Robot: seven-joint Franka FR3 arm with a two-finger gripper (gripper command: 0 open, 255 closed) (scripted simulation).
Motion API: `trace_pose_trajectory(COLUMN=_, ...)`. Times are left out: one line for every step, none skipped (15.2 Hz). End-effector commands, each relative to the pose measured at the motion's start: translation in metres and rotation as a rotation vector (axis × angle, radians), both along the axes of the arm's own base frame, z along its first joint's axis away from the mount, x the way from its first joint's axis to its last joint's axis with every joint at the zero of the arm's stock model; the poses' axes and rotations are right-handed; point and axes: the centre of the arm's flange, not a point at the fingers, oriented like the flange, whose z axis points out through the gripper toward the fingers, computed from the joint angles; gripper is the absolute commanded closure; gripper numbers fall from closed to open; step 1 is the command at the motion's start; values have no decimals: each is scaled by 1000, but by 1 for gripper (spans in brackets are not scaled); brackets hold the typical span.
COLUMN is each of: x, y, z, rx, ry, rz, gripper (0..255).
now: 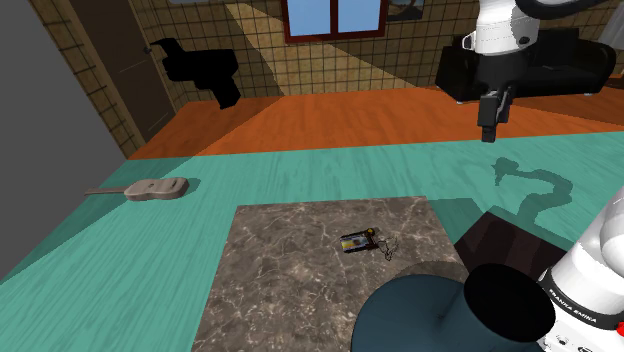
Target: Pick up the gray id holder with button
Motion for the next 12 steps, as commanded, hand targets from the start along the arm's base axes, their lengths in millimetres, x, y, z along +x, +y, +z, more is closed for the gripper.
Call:
trace_pose_trajectory(x=0, y=0, z=0, rx=0, ry=0, rz=0, gripper=0)
trace_pose_trajectory(x=3, y=7, z=-9, rx=10, ry=0, rz=3, gripper=0)
trace_pose_trajectory(x=6, y=14, z=-19, rx=20, ry=-1, rz=6, gripper=0)
trace_pose_trajectory(x=9, y=22, z=-28, rx=30, ry=-1, rz=10, gripper=0)
trace_pose_trajectory(x=12, y=29, z=-37, rx=40, ry=-1, rz=13, gripper=0)
trace_pose_trajectory(x=15, y=36, z=-47, rx=50, ry=-1, rz=16, gripper=0)
trace_pose_trajectory(x=18, y=44, z=-56, rx=60, ry=-2, rz=19, gripper=0)
trace_pose_trajectory(x=20, y=52, z=-65, rx=71, ry=-2, rz=22, gripper=0)
trace_pose_trajectory(x=23, y=60, z=-74, rx=81, ry=-2, rz=25, gripper=0)
trace_pose_trajectory(x=26, y=67, z=-82, rx=91, ry=-2, rz=29, gripper=0)
trace_pose_trajectory(x=29, y=75, z=-91, rx=101, ry=-3, rz=32, gripper=0)
trace_pose_trajectory(x=32, y=84, z=-100, rx=111, ry=-3, rz=35, gripper=0)
